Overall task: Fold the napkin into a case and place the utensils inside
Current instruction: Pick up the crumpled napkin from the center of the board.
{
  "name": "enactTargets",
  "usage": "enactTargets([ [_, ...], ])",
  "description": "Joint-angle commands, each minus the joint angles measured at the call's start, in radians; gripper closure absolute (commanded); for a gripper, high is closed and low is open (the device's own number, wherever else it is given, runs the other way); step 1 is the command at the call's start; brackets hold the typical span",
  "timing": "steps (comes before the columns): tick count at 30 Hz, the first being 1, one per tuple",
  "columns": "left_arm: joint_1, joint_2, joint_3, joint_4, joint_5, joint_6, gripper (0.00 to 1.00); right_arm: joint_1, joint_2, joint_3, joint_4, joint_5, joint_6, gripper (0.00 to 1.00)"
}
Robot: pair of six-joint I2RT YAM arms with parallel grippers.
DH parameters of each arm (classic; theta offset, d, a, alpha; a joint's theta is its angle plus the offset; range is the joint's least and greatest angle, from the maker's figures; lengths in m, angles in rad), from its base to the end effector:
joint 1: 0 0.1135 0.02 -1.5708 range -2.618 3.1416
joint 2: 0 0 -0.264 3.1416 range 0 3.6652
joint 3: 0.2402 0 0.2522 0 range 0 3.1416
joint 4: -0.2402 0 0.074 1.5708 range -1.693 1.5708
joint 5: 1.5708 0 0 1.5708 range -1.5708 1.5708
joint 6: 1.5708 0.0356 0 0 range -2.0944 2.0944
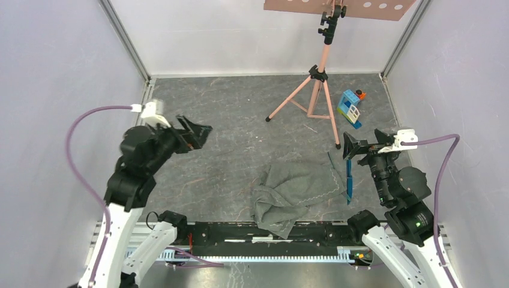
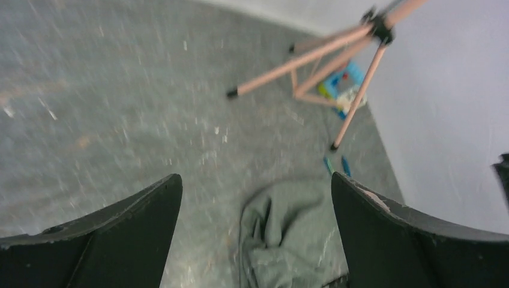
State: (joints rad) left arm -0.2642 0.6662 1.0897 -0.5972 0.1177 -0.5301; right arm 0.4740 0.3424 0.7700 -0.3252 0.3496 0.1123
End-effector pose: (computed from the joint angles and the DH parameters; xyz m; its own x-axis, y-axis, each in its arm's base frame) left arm 0.1136 -0.0351 0.4131 -0.3315 -0.4305 -0.8395 0.2357 0.8238 -0.5155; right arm 0.0734 0.0239 0.3693 0.0763 0.1575 -0.9846 -0.1351 0.9800 0.1463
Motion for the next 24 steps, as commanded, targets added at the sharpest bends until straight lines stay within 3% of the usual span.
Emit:
enactTargets([
  [1,-0.113,0.042,-0.114,-0.055,0.045,-0.089,0.00,0.002,0.036,-0.016,-0.033,0.045,0.044,0.02],
  [5,-0.279,0.112,-0.190,-0.047,-0.015,-0.124,0.00,0.003,0.069,-0.056,-0.043,0.005,0.095,0.02],
  [9,-0.486,0.224,-0.283,0.077,-0.073,-0.211,0.00,0.003,0.140,-0.107,-0.049,-0.089,0.154,0.02],
  [14,-0.697,0.502,-0.252,0.127,-0.195,-0.254,0.02,0.003,0.243,-0.157,-0.034,-0.282,0.158,0.02],
  [16,-0.751,0.619,-0.208,0.127,-0.232,-0.240,0.16,0.003,0.279,-0.170,-0.031,-0.344,0.161,0.02],
  [21,-0.809,0.833,-0.125,0.150,-0.267,-0.243,0.20,0.005,0.326,-0.250,0.013,-0.484,0.186,0.02],
  [24,-0.817,0.891,-0.107,0.166,-0.278,-0.243,0.46,0.006,0.327,-0.315,0.051,-0.520,0.199,0.02],
])
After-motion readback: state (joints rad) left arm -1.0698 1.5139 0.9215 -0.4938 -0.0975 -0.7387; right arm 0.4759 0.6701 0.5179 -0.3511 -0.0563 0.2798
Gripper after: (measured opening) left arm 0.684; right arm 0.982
